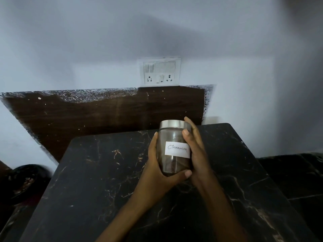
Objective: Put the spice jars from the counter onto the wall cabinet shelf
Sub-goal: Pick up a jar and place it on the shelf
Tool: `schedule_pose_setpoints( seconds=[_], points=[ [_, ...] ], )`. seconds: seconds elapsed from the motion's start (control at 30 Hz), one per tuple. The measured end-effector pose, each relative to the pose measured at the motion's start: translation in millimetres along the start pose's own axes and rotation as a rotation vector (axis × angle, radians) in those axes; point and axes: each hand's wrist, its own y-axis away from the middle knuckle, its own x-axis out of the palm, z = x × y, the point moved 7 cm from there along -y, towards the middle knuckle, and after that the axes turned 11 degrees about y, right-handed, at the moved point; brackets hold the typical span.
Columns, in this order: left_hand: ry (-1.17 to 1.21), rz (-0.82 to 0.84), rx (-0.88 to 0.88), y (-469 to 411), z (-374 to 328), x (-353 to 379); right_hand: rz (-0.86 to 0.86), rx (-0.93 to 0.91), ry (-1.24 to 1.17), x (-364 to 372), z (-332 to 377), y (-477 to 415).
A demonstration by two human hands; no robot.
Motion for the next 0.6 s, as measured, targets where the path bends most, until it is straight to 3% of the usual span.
schedule_pose_setpoints(
  seconds=[0.3, 0.47, 0.6],
  points=[
    [0.051, 0.005, 0.039, -4, 0, 1, 0.017, -0.025, 0.114, 3, 13, 2],
    [0.11, -0.019, 0.088, -13, -16, -4, 0.034, 0.004, 0.044, 0, 18, 4],
    [0.138, -0.02, 0.144, -23, -38, -8, -0.003, -0.074, 0.049, -5, 29, 4]
  ],
)
